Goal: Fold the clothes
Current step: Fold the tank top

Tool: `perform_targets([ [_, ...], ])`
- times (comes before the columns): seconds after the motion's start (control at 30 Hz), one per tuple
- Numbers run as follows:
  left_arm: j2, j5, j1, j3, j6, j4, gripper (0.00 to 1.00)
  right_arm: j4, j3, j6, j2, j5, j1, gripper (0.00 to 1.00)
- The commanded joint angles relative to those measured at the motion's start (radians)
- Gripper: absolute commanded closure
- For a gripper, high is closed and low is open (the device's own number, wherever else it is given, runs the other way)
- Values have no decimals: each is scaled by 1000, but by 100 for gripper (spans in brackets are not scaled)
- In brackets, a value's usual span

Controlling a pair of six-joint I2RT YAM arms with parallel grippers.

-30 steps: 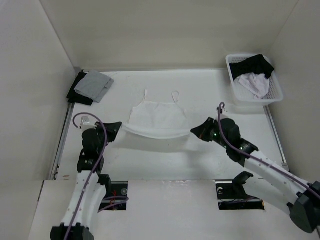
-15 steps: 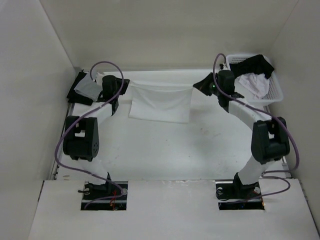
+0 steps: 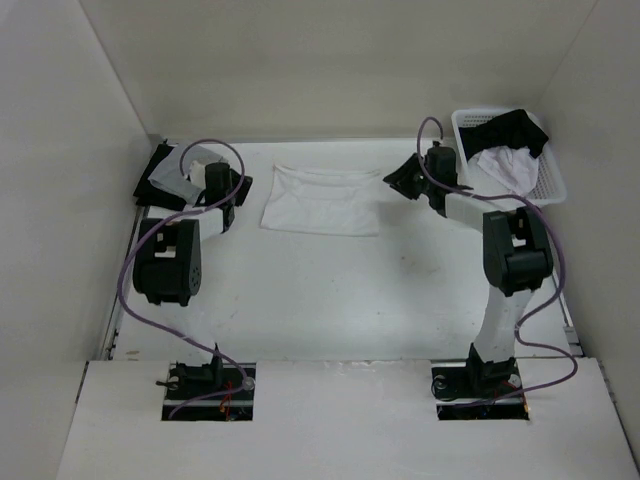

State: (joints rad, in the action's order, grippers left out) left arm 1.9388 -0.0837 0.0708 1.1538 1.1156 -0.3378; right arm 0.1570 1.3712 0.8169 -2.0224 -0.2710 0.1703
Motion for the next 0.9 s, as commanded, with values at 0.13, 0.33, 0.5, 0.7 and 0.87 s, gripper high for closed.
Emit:
perform_targets([
  [0.13, -336, -21, 25, -498, -14, -158, 70, 249, -457, 14, 353, 108, 94, 97],
  [0.33, -275, 133, 27, -608, -10, -311, 64, 300, -633, 13, 453, 128, 145, 89],
  [0.5, -176, 153, 33, -568, 9, -340, 63, 315, -679, 16, 439, 131, 145, 73],
  [0.7, -115, 148, 33, -546, 15, -366, 67, 354, -692, 31, 375, 136, 146, 62],
  [0.87, -100, 119, 33, -526, 24, -323, 80, 354, -676, 33, 350, 145, 154, 58],
])
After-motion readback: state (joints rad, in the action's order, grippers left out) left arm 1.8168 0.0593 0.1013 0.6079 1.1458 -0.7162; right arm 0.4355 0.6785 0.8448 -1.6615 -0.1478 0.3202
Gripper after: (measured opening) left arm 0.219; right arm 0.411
